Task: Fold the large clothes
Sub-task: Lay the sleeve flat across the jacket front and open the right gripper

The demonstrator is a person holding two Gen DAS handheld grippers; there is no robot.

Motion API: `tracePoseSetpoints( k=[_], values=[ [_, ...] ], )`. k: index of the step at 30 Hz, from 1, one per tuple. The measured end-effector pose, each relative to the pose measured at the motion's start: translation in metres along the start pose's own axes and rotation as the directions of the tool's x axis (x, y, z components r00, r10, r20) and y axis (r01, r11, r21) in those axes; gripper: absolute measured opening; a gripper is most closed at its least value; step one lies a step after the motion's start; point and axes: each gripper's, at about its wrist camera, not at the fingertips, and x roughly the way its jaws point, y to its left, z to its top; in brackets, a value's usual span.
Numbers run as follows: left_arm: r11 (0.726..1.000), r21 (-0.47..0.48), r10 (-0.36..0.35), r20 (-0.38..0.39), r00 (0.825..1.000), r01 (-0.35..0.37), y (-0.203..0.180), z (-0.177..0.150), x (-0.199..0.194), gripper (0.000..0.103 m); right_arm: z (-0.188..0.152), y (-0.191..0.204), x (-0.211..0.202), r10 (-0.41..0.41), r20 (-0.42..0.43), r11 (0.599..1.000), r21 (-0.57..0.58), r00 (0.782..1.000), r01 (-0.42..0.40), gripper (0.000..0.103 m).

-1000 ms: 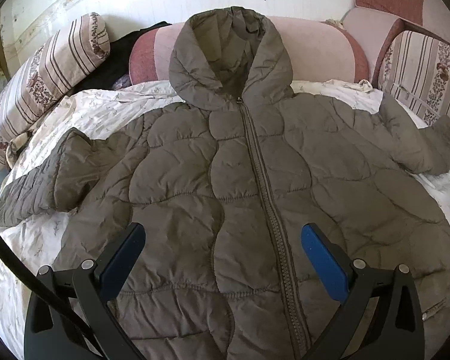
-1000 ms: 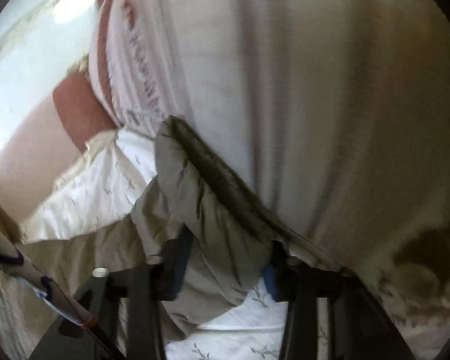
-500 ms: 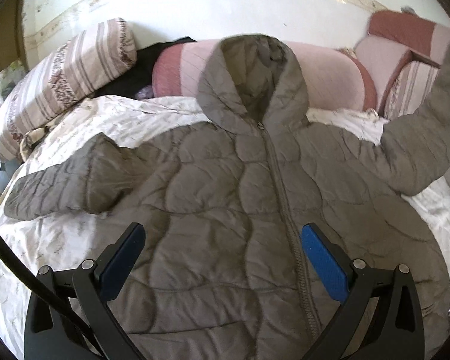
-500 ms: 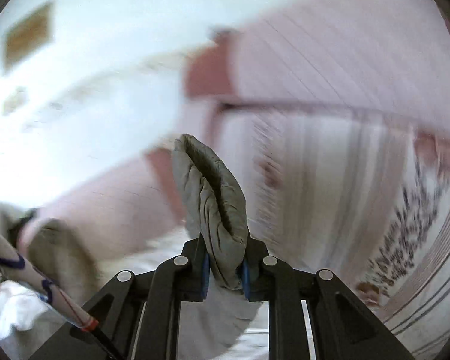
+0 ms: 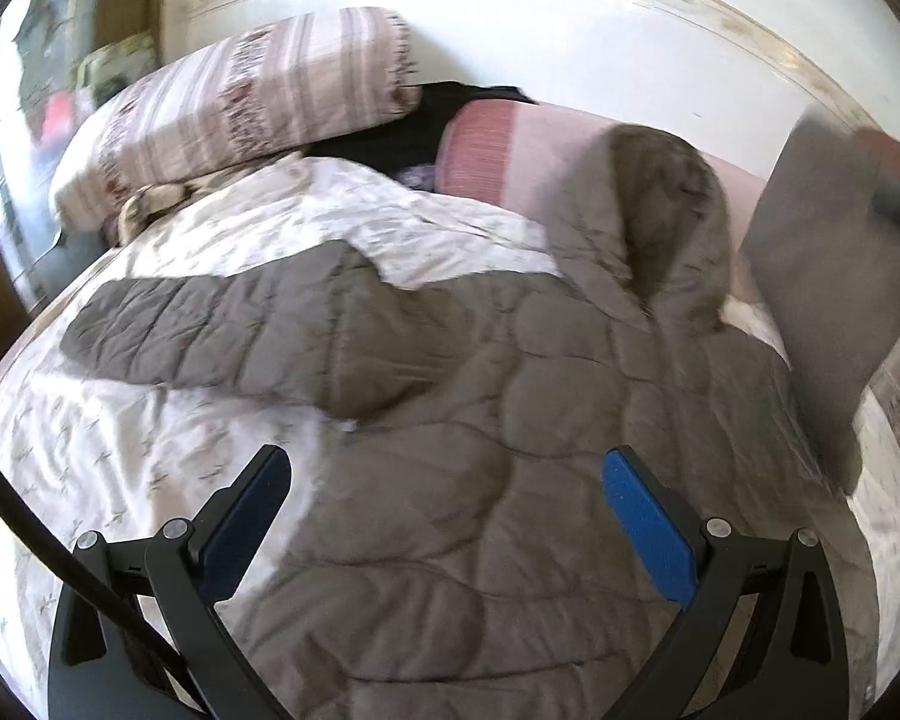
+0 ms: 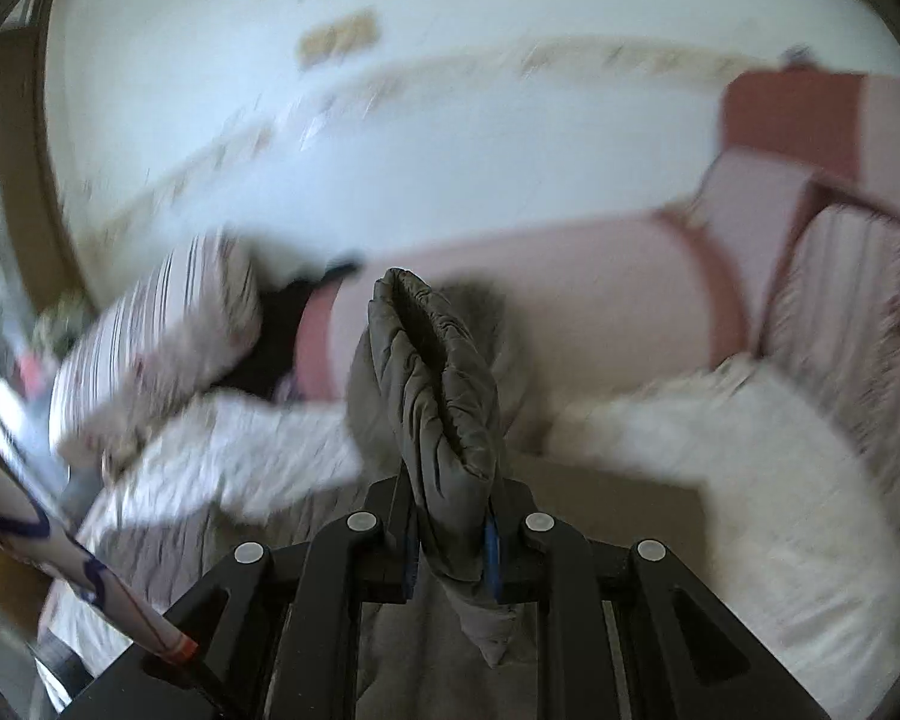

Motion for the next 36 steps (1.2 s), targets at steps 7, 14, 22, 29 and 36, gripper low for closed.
tracePoseSetpoints(
  k=[7,14,22,29,36],
  values=[
    [0.996,-0.077,0.032,-0.012,0.999,-0.033,0.024,0.010,0.008,0.103,-0.113,0.044,0.115,-0.019,-0.274,0.995,-0.099,0.962,-0.008,0.021],
    [0.995,-0.102,0.017,-0.029,0.999,-0.020,0.015,0.018,0.028,0.103,-0.130,0.038,0.101,0.200,-0.322,0.969,-0.074,0.926,-0.235,0.059],
    [0.998,-0.060,-0.020,-0.090,0.996,0.014,-0.029,0.015,0.057,0.103,-0.109,-0.089,0.093,0.028,-0.200,0.995,0.096,0.979,-0.009,0.059],
    [0.999,-0.029,0.022,-0.088,0.996,-0.025,-0.036,0.011,0.065,0.103,-0.119,-0.101,0.095,0.086,-0.174,0.988,0.143,0.981,-0.061,0.059],
    [0.999,-0.041,0.025,-0.049,0.998,-0.027,-0.031,0.014,0.056,0.103,-0.108,-0.118,0.120,-0.135,-0.203,0.962,0.205,0.970,0.177,0.055]
  ],
)
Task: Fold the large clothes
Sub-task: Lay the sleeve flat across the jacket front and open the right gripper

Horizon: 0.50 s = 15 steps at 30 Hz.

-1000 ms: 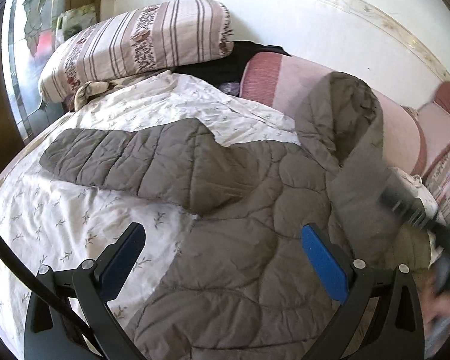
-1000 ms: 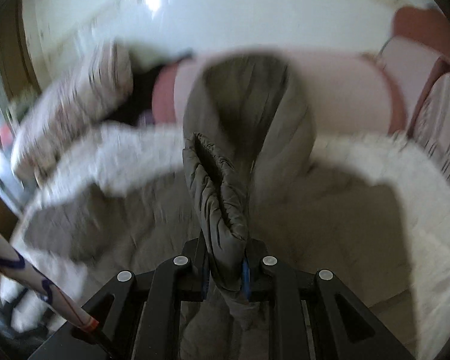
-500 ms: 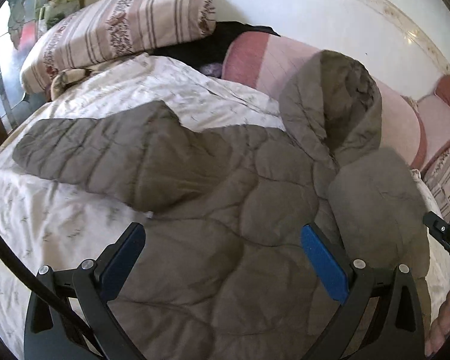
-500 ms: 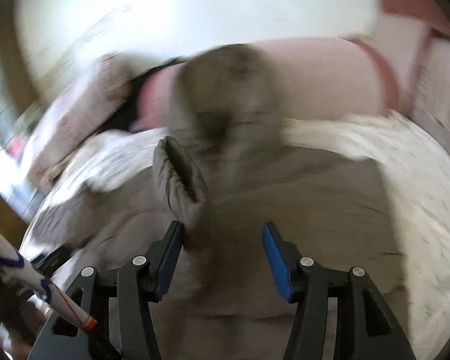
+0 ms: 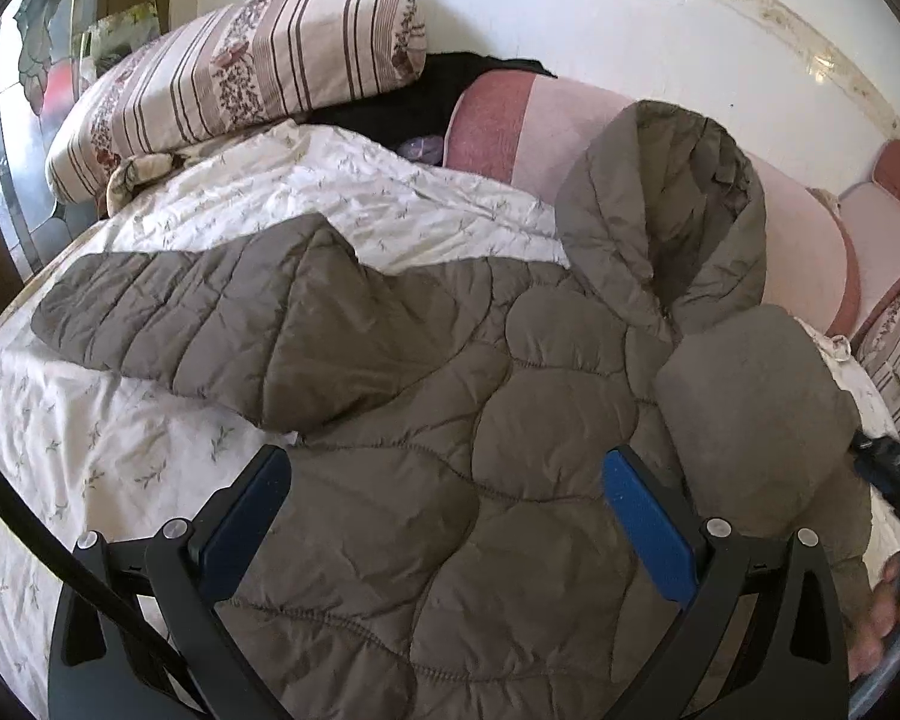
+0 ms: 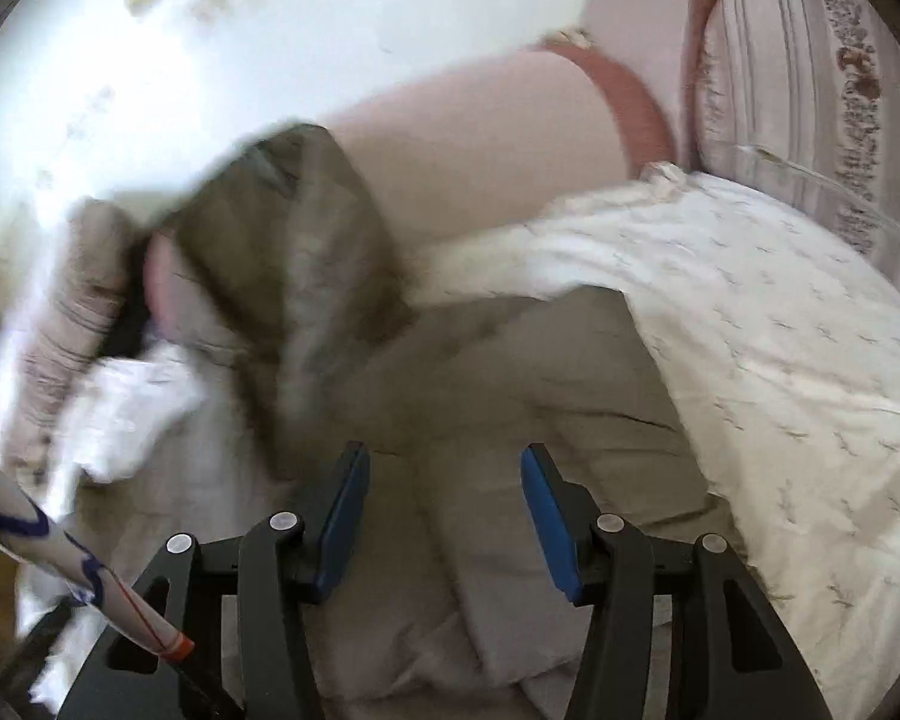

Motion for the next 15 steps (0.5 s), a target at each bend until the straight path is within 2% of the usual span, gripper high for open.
tracePoseSetpoints(
  k=[2,3,4,5,6,7,8,9,10,11,12,14,15],
  values=[
    [1.000,0.008,-0.014,0.006,1.000,0.014,-0.002,0.000,-0.002,0.103,-0.008,0.021,0.007,0.080,-0.050,0.995,-0.058,0.996,-0.083,0.054],
    [1.000,0.011,-0.018,0.008,1.000,0.018,-0.004,-0.001,-0.003,0.103,-0.016,0.040,0.009,0.166,-0.094,0.978,-0.109,0.982,-0.175,0.054],
    [1.000,0.017,-0.022,0.013,1.000,0.022,-0.005,-0.001,-0.005,0.103,-0.023,0.055,0.009,0.269,-0.154,0.947,-0.140,0.951,-0.290,0.053],
    [0.999,0.020,-0.026,0.021,0.999,0.026,-0.005,-0.001,-0.007,0.103,-0.027,0.064,0.009,0.337,-0.191,0.918,-0.150,0.922,-0.367,0.049],
    [0.999,0.020,-0.028,0.029,0.999,0.027,-0.005,0.000,-0.010,0.103,-0.028,0.069,0.005,0.381,-0.194,0.900,-0.146,0.904,-0.411,0.049],
    [1.000,0.021,-0.021,0.035,0.999,0.020,-0.004,0.000,-0.011,0.103,-0.025,0.067,0.003,0.372,-0.174,0.907,-0.140,0.912,-0.397,0.049],
    [1.000,0.020,-0.022,0.037,0.999,0.021,-0.004,0.000,-0.011,0.103,-0.020,0.062,0.003,0.328,-0.151,0.927,-0.137,0.932,-0.349,0.049],
    [0.999,0.018,-0.035,0.031,0.999,0.035,-0.003,0.000,-0.010,0.103,-0.013,0.052,0.004,0.235,-0.111,0.958,-0.138,0.965,-0.250,0.049],
    [0.999,0.016,-0.040,0.025,0.999,0.039,-0.003,0.000,-0.008,0.103,-0.010,0.045,0.005,0.177,-0.091,0.972,-0.138,0.980,-0.189,0.049],
    [0.999,0.016,-0.035,0.012,0.999,0.035,-0.004,-0.001,-0.004,0.103,-0.003,0.031,0.009,0.077,-0.077,0.987,-0.132,0.994,-0.087,0.049],
    [0.999,0.015,-0.033,0.003,0.999,0.033,-0.004,-0.001,-0.001,0.103,0.001,0.017,0.011,-0.013,-0.066,0.991,-0.132,0.998,0.004,0.049],
    [1.000,0.011,-0.019,-0.027,0.999,0.020,-0.004,-0.003,0.007,0.103,0.005,-0.008,0.015,-0.151,-0.054,0.982,-0.124,0.987,0.143,0.049],
    [1.000,0.008,-0.001,-0.038,0.999,0.001,-0.003,-0.004,0.011,0.103,0.004,-0.018,0.019,-0.188,-0.059,0.977,-0.115,0.981,0.180,0.049]
  ],
)
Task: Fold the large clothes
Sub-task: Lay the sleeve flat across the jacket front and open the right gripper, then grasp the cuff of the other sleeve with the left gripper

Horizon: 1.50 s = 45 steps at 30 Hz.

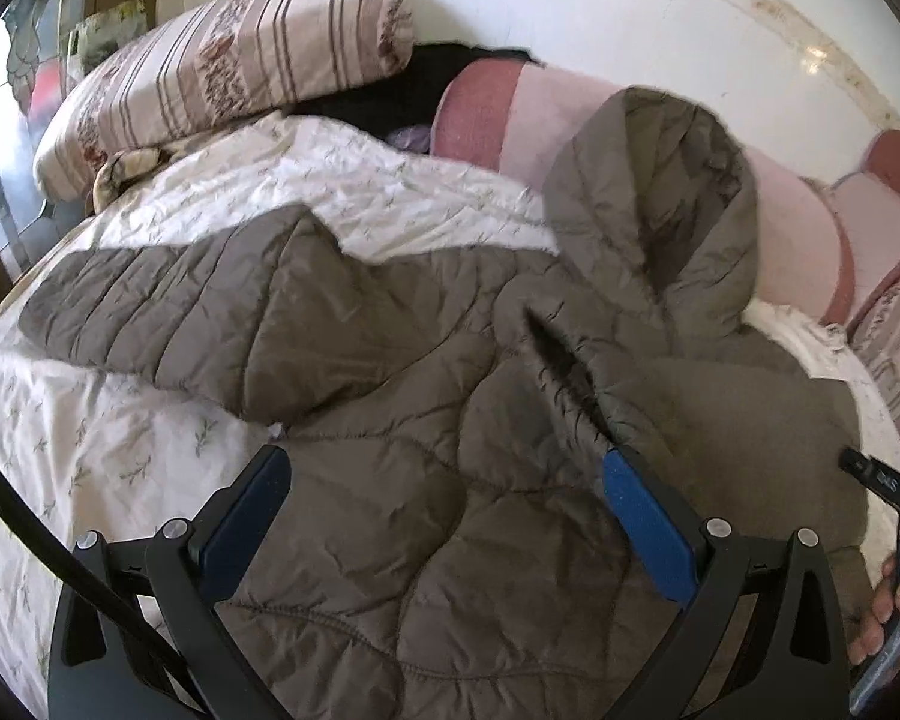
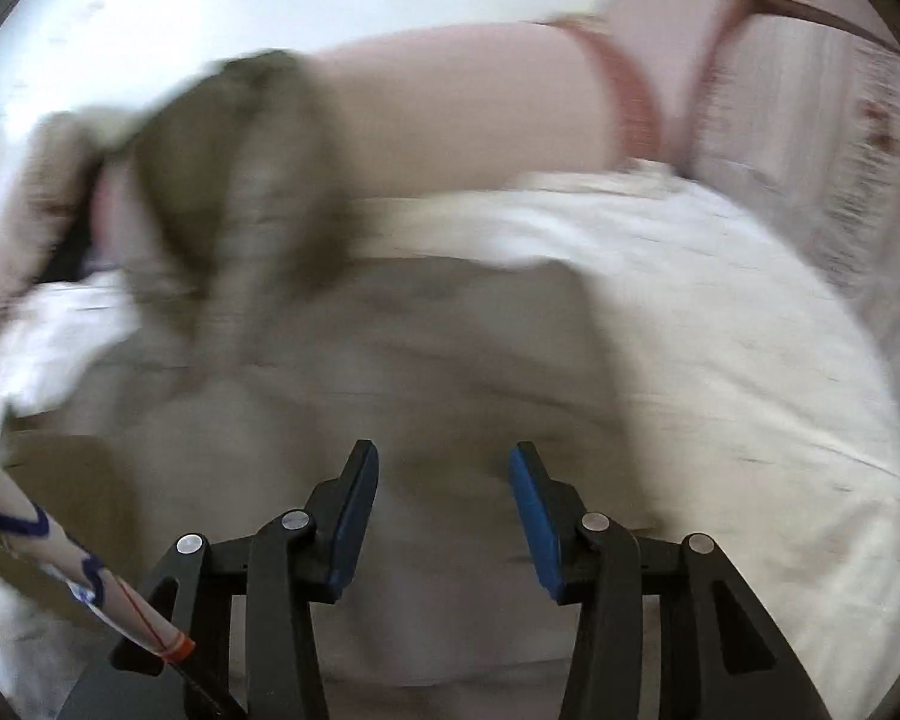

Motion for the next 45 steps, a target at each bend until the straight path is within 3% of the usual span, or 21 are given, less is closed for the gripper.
tracePoseSetpoints(
  k=[3,4,6,9,11,14,16,19,21,25,28,34,40,45],
  values=[
    [0.996,-0.043,0.084,0.011,0.996,-0.083,0.010,0.000,0.001,0.103,-0.007,-0.030,0.028,-0.109,-0.090,0.994,0.014,0.990,0.111,0.052],
    [0.992,-0.063,0.107,0.033,0.994,-0.105,0.015,0.002,-0.003,0.103,-0.012,-0.040,0.041,-0.132,-0.117,0.991,0.021,0.984,0.135,0.063],
    [0.986,-0.096,0.146,0.074,0.986,-0.139,0.023,0.004,-0.012,0.103,-0.017,-0.063,0.051,-0.058,-0.147,0.989,0.125,0.987,0.077,0.075],
    [0.986,-0.107,0.141,0.105,0.984,-0.130,0.025,0.004,-0.018,0.103,-0.013,-0.073,0.039,-0.031,-0.154,0.986,0.160,0.988,0.056,0.076],
    [0.993,-0.056,0.108,0.086,0.990,-0.104,0.014,0.002,-0.013,0.103,-0.008,-0.062,0.018,-0.036,-0.098,0.991,0.124,0.994,0.049,0.060],
    [0.997,0.055,0.057,0.037,0.998,-0.059,-0.010,-0.004,0.000,0.103,-0.014,-0.042,-0.019,-0.057,0.014,0.996,0.066,0.998,0.056,0.060],
    [0.995,0.093,0.042,0.004,0.999,-0.043,-0.019,-0.009,0.009,0.103,-0.027,-0.017,-0.045,0.005,0.063,1.000,0.020,0.998,-0.006,0.060],
    [0.990,0.125,0.070,-0.069,0.995,-0.061,-0.025,-0.016,0.027,0.103,-0.040,0.013,-0.051,0.128,0.046,0.991,-0.052,0.991,-0.126,0.047],
    [0.985,0.155,0.102,-0.140,0.985,-0.080,-0.026,-0.022,0.045,0.103,-0.048,0.032,-0.046,0.141,0.025,0.985,-0.101,0.990,-0.138,0.047],
    [0.991,0.130,0.069,-0.183,0.981,-0.045,-0.021,-0.024,0.052,0.103,-0.058,0.044,-0.008,0.116,-0.074,0.981,-0.151,0.991,-0.126,0.047],
    [0.990,0.133,0.067,-0.174,0.983,-0.044,-0.022,-0.027,0.046,0.103,-0.058,0.046,-0.003,0.094,-0.085,0.978,-0.177,0.992,-0.108,0.047],
    [0.988,0.153,0.028,-0.117,0.993,-0.010,-0.025,-0.027,0.018,0.103,-0.057,0.056,-0.046,0.146,-0.033,0.970,-0.193,0.989,-0.150,0.047],
    [0.984,0.177,0.025,-0.028,0.999,-0.020,-0.018,-0.025,-0.015,0.103,-0.077,0.064,-0.094,0.195,0.015,0.961,-0.201,0.981,-0.189,0.047],
    [0.984,0.173,0.049,0.010,0.999,-0.050,-0.004,-0.022,-0.028,0.103,-0.111,0.071,-0.119,0.260,-0.002,0.953,-0.158,0.966,-0.257,0.047]
  ],
)
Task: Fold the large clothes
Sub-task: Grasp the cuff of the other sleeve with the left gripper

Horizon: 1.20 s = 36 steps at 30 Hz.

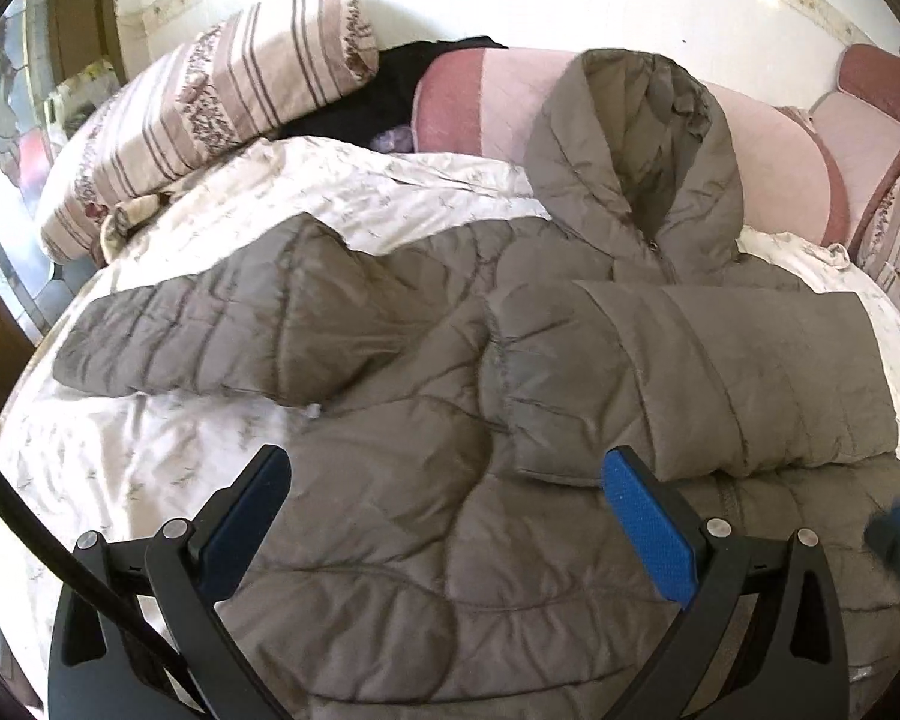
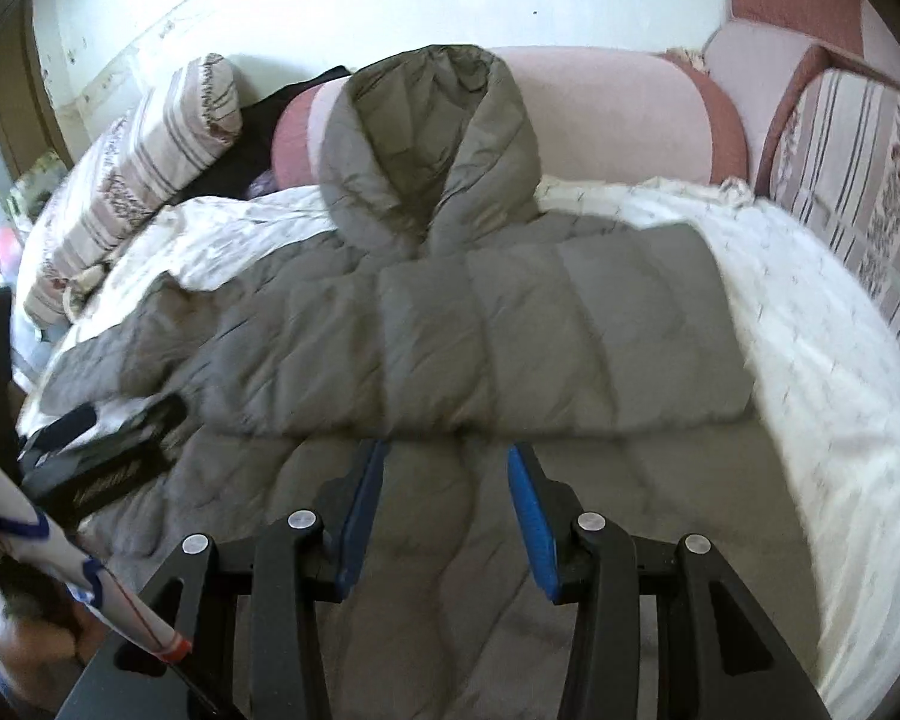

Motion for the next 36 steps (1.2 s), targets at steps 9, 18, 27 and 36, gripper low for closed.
tracePoseSetpoints(
  k=[9,18,27,36],
  values=[
    [0.999,-0.043,0.027,0.006,1.000,-0.027,0.023,0.001,-0.003,0.103,-0.053,0.031,0.050,-0.045,-0.149,0.991,-0.130,0.988,0.026,0.048],
    [0.996,-0.085,0.043,0.010,0.999,-0.042,0.046,0.005,-0.007,0.103,-0.049,0.043,0.040,-0.018,-0.056,0.981,-0.194,0.998,0.007,0.054],
    [0.977,-0.194,0.096,0.028,0.995,-0.089,0.122,0.017,-0.015,0.103,-0.057,0.038,0.068,-0.065,-0.123,0.980,-0.197,0.990,0.039,0.056],
    [0.915,-0.361,0.143,-0.132,0.981,-0.182,0.252,0.014,0.034,0.103,-0.061,0.036,0.065,-0.061,-0.111,0.979,-0.201,0.992,0.037,0.057]
  ],
)
